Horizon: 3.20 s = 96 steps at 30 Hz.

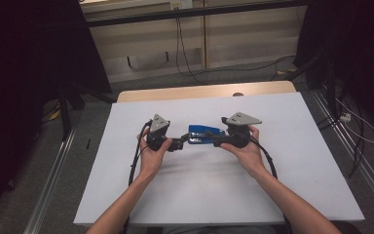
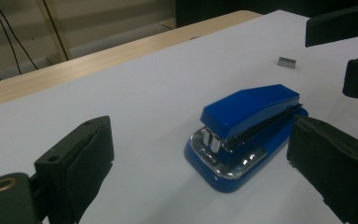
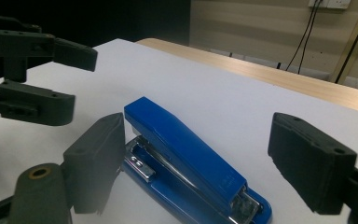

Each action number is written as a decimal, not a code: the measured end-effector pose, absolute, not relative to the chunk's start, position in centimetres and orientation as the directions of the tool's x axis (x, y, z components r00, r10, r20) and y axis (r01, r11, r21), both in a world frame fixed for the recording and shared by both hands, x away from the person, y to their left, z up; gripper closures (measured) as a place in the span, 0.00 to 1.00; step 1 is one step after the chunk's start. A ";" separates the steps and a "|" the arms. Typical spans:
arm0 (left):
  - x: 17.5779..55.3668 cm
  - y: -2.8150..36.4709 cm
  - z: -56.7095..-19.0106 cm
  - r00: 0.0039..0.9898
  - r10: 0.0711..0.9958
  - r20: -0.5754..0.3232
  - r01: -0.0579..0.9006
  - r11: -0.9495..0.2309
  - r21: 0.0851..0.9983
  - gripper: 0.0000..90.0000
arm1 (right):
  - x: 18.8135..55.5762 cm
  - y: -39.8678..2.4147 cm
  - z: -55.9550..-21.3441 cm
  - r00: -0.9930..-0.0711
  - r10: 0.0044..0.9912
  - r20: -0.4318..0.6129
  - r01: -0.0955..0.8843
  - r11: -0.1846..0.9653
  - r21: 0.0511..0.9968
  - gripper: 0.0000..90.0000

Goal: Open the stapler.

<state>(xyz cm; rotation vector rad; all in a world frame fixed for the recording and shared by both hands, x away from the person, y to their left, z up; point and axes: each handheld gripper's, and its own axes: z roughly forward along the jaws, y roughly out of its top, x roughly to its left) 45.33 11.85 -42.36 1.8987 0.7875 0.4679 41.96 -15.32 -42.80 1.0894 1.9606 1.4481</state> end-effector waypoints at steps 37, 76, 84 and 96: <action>46.9 11.7 -42.6 0.744 0.666 -0.055 0.365 -0.337 0.868 0.24 | 42.9 -13.2 -45.3 -0.670 0.736 0.099 0.362 0.208 0.909 1.00; 47.0 10.8 -44.5 0.747 0.661 -0.070 0.423 -0.391 0.817 1.00 | 43.7 -11.7 -45.6 -0.692 0.717 0.078 0.433 0.326 0.841 1.00; 47.0 10.3 -44.7 0.747 0.663 -0.050 0.413 -0.403 0.817 1.00 | 43.9 -11.5 -45.7 -0.674 0.736 0.061 0.455 0.349 0.819 1.00; 47.0 10.0 -44.7 0.750 0.661 -0.028 0.391 -0.409 0.825 1.00 | 44.0 -11.4 -45.8 -0.670 0.740 0.055 0.467 0.362 0.807 1.00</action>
